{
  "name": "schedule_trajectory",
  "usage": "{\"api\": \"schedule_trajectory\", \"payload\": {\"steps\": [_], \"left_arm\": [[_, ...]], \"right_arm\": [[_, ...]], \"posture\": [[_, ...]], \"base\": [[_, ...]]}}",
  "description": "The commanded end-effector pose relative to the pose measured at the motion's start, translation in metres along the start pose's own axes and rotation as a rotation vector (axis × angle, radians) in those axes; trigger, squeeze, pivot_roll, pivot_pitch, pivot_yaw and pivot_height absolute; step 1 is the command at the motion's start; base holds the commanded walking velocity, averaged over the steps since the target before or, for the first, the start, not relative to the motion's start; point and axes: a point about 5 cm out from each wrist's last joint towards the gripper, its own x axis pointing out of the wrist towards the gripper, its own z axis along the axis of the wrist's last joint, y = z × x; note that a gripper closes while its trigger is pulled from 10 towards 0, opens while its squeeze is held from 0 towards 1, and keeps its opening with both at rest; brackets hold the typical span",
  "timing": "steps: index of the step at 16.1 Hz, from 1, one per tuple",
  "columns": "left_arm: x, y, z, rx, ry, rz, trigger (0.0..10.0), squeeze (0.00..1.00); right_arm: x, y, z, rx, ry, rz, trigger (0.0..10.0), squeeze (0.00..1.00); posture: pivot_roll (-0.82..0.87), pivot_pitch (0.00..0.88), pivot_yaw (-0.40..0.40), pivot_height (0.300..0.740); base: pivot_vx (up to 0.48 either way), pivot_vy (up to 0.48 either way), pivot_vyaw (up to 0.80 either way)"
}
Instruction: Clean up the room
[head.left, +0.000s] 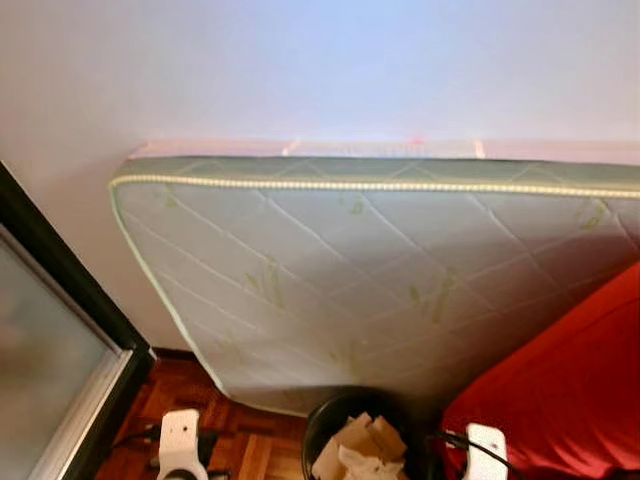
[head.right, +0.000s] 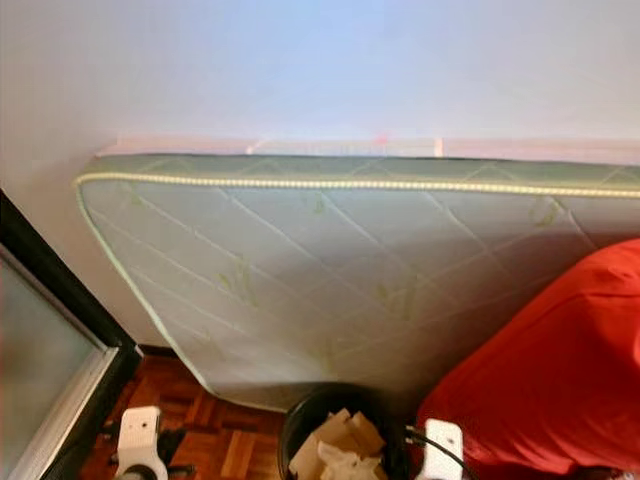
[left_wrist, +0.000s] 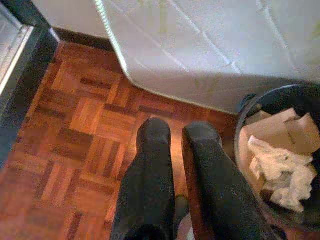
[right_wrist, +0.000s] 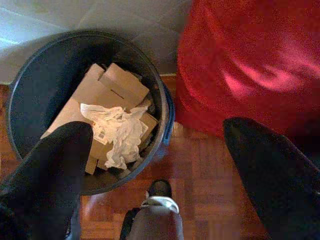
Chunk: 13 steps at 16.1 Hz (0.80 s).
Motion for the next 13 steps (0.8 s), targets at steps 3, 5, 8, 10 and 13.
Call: {"api": "schedule_trajectory", "payload": {"steps": [3,5,8,10,13], "left_arm": [[-0.001,0.007,-0.006,0.030,0.051,0.011,10.0,0.00],[-0.001,0.006,-0.009,0.024,0.066,0.011,10.0,0.00],[-0.001,0.002,-0.013,0.018,0.083,0.007,10.0,0.00],[0.000,-0.005,-0.015,0.011,0.092,-0.003,10.0,0.00],[0.003,-0.019,-0.014,-0.004,0.098,-0.020,10.0,0.00]], "right_arm": [[-0.003,-0.017,-0.003,0.143,-0.024,-0.101,10.0,0.00],[-0.002,-0.023,0.015,0.122,-0.107,-0.084,10.0,0.00],[0.000,-0.025,0.032,0.117,-0.176,-0.084,10.0,0.00],[0.001,-0.023,0.046,0.077,-0.228,-0.046,10.0,0.00],[0.000,-0.023,0.062,0.047,-0.304,-0.006,10.0,0.00]], "posture": [[0.12,0.000,0.088,0.713],[0.11,0.000,0.091,0.713],[0.08,0.000,0.082,0.713],[0.07,0.000,0.062,0.713],[0.04,0.000,0.028,0.713]], "base": [[0.000,0.000,0.00],[0.000,0.000,0.00],[0.000,0.000,0.00],[0.000,0.000,0.00],[0.000,0.000,0.00]]}}
